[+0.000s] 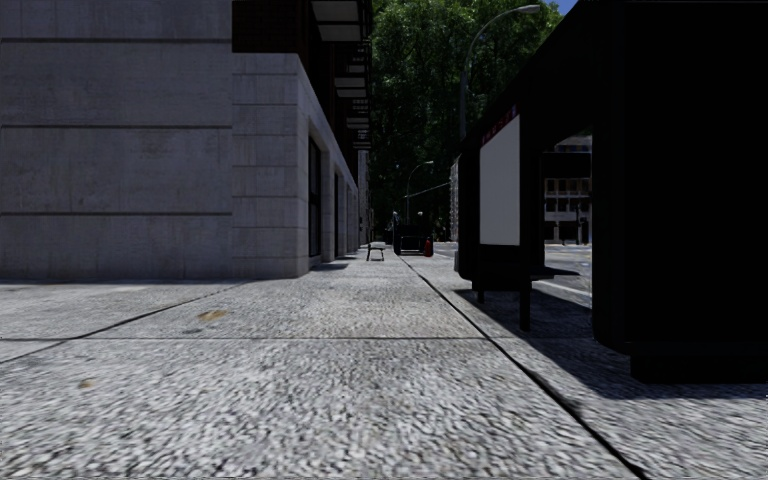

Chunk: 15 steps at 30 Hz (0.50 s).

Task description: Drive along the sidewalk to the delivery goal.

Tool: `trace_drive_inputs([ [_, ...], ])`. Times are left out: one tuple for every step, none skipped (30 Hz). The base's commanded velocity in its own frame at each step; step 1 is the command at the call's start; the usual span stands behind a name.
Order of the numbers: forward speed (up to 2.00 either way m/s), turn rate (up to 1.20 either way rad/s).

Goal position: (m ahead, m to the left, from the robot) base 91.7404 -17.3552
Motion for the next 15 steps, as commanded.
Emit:
trace_drive_inputs([
  [2.0, 0.0],
  [2.0, 0.0],
  [2.0, 0.0],
  [2.0, 0.0],
  [2.0, 0.0],
  [2.0, 0.0],
  [2.0, 0.0],
  [2.0, 0.0],
  [2.0, 0.0],
  [2.0, 0.0],
  [2.0, 0.0],
  [2.0, 0.0],
  [2.0, 0.0],
  [2.0, 0.0],
  [2.0, 0.0],
])
